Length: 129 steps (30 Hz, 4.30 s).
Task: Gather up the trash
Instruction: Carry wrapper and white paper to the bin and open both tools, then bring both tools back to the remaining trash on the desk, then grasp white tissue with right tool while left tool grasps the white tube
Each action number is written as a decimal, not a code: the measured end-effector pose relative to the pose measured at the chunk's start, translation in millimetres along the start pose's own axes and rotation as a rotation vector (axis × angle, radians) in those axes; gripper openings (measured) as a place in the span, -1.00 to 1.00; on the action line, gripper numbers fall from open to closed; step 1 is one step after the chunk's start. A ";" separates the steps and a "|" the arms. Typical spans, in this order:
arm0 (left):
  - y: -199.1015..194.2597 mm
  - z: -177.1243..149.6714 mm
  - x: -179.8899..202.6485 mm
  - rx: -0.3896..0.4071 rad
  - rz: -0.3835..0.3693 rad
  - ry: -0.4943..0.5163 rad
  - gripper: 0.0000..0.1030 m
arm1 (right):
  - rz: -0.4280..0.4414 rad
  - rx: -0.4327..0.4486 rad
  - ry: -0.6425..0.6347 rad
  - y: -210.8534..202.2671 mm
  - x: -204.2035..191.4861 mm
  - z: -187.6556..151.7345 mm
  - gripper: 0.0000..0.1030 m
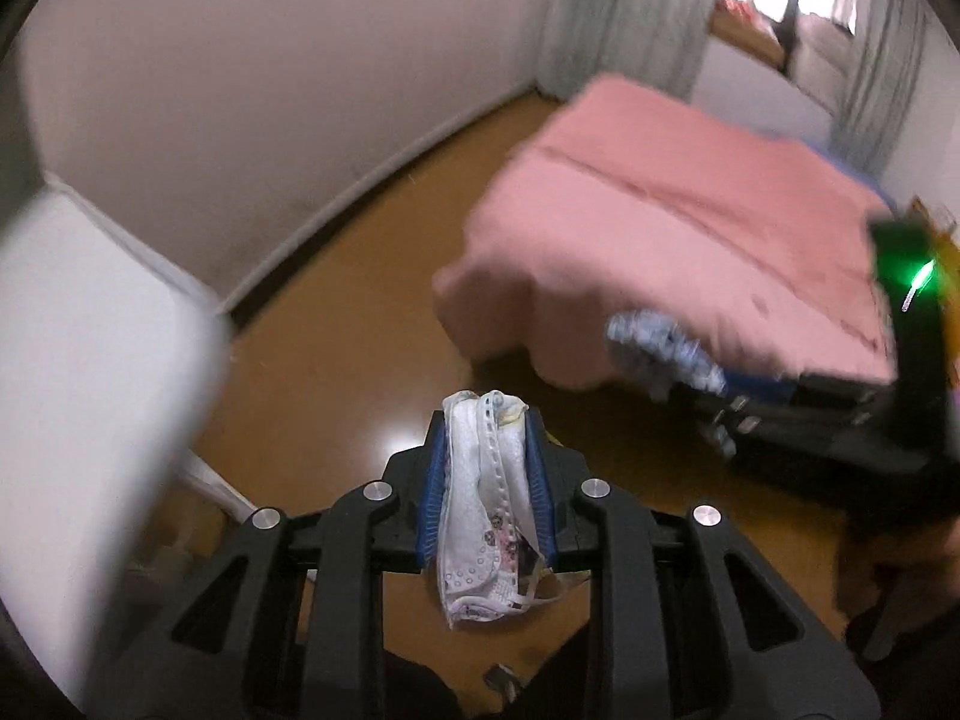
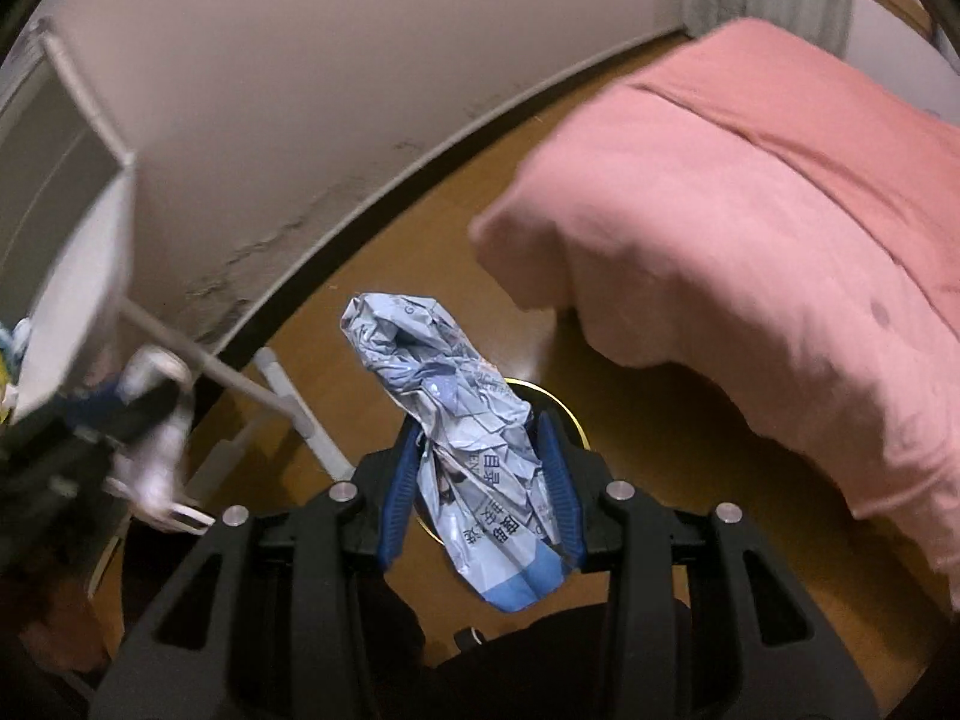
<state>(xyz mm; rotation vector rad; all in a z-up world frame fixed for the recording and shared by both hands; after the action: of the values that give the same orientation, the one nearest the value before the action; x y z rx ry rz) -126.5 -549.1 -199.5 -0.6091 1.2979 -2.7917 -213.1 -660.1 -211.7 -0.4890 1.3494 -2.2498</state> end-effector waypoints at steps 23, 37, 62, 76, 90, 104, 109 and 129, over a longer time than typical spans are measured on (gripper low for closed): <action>98.1 -22.4 -12.8 -0.131 -0.066 -0.027 0.13 | -0.005 -0.071 0.053 29.5 25.3 -8.7 -0.23; 20.5 -8.5 -3.3 -0.028 -0.058 -0.019 0.21 | 0.015 -0.121 0.015 51.9 -11.9 -15.2 -0.23; -235.0 -60.8 -131.7 0.294 0.259 -0.276 0.71 | 0.246 0.153 -0.278 -86.1 -228.1 33.0 0.31; -403.0 -207.0 -235.9 0.404 0.571 -0.609 0.71 | 0.515 0.215 -0.659 -181.1 -469.3 -40.6 0.31; -481.7 -300.4 -265.0 0.427 0.684 -0.750 0.71 | 0.569 0.265 -0.827 -230.6 -620.6 -68.5 0.06; -471.3 -253.2 -299.6 0.277 0.668 -0.511 0.76 | 0.586 0.262 -0.798 -245.0 -612.6 -61.6 -0.53; -434.9 -222.4 -313.9 0.154 0.581 -0.352 0.76 | 0.584 0.242 -0.773 -242.8 -571.6 -58.0 -0.53; -374.8 -201.5 -303.3 0.032 0.381 -0.244 -0.69 | 0.463 0.187 -0.633 -190.6 -428.9 -29.0 -0.53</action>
<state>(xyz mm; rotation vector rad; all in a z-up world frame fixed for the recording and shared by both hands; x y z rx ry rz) 143.1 -104.9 -145.2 -0.6035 1.1752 -2.3461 86.5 -321.8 -81.8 -0.6672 0.8121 -1.6234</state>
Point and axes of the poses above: each gripper's, at about its wrist camera, not at the fingertips, and y roughly the way its jaws point, x to its right, z to its top, the point moved 9 cm from there along y, roughly the way its jaws point, and after that the axes turned 15 degrees about -z, right-handed, at the moved point
